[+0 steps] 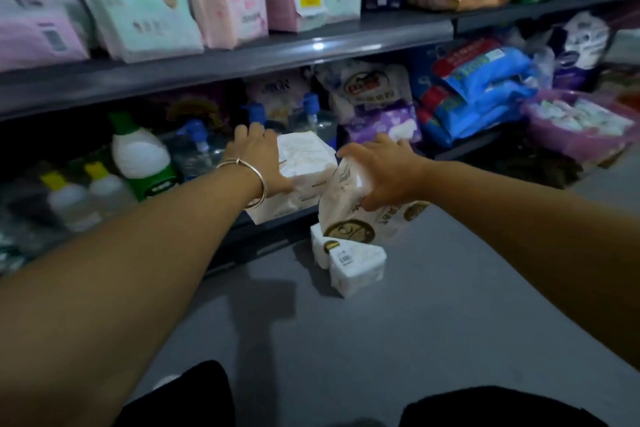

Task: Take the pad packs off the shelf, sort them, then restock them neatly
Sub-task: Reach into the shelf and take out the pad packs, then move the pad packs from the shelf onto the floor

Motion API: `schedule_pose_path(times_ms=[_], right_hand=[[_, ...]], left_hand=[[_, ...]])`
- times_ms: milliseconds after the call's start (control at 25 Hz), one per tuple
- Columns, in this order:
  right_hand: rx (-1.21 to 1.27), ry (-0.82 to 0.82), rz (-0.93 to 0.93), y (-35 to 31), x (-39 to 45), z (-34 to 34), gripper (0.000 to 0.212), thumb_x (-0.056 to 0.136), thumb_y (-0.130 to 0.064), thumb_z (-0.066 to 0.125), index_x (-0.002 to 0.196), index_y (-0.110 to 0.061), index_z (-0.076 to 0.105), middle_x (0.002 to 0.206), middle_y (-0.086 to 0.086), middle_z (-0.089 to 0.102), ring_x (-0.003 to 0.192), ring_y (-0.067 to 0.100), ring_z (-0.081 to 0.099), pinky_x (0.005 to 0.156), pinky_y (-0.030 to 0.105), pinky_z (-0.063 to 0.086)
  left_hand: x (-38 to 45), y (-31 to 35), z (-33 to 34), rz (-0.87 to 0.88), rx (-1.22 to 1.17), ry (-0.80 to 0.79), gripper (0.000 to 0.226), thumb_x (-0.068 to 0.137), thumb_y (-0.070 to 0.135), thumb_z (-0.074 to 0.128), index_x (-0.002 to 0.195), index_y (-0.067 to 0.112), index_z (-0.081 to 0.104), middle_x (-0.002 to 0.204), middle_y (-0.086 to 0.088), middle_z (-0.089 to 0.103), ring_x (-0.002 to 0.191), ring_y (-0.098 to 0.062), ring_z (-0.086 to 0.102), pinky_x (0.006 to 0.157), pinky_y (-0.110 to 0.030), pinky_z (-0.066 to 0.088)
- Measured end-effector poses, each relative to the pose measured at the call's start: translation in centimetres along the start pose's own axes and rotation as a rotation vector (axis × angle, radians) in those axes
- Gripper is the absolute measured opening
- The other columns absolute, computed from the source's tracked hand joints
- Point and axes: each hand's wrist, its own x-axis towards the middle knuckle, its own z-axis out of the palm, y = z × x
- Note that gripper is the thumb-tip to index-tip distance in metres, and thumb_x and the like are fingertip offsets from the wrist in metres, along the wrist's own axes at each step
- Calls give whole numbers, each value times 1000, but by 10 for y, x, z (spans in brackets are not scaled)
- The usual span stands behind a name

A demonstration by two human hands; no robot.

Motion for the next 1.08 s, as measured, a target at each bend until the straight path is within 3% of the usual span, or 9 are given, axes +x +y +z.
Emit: schedule_pose_path(times_ms=[160,240,360,480,600,720,880,1080], right_hand=[[137,-176,78,35,-6,63,77,70,-33,75,134,-27,33,131,1,47,122,23,36,103,49,33],[242,-223,107,49,-4,88,77,69,-26,78,133,-26,34,130,2,48,119,21,41,100,42,42],[413,-243,143,66,3,116,72,73,-15,76,132,-23,35,131,5,47,120,22,46,94,35,48],[528,-224,151,79,19,143,70,76,-11,73,134,-24,35,133,3,48,120,21,48,90,29,44],[640,-198,184,89,37,170,75,78,-11,72,138,-31,32,138,1,44,125,22,45,97,36,44],[548,-202,225,90,42,196,87,78,-14,74,146,-29,22,148,2,31,134,25,36,105,39,40],[576,-212,308,88,37,206,95,79,-9,72,149,-27,11,151,3,27,134,27,38,104,41,43],[483,-247,282,91,31,180,102,77,-10,74,151,-24,6,155,3,21,139,27,29,110,42,36]], left_hand=[[28,44,63,0,-101,-125,81,73,45,71,131,4,34,132,-18,32,123,-36,30,101,-40,32],[44,60,90,-13,-118,-174,80,72,42,72,130,4,34,133,-18,31,125,-37,28,103,-40,31],[67,71,121,-36,-153,-210,82,72,42,73,131,3,32,134,-19,29,127,-38,27,106,-42,29],[91,77,144,-89,-238,-231,82,73,39,73,133,3,30,139,-19,25,128,-39,26,103,-43,32],[109,77,164,-131,-308,-282,87,73,34,75,138,7,25,144,-17,17,132,-38,22,105,-46,31],[113,75,183,-103,-249,-342,92,78,35,72,146,13,14,149,-15,11,136,-38,16,109,-48,27],[115,74,192,-43,-228,-330,75,82,33,66,142,15,26,144,-12,20,135,-33,19,109,-46,30],[112,80,173,12,-184,-314,71,83,33,65,142,17,29,142,-11,25,133,-32,23,110,-45,30]])
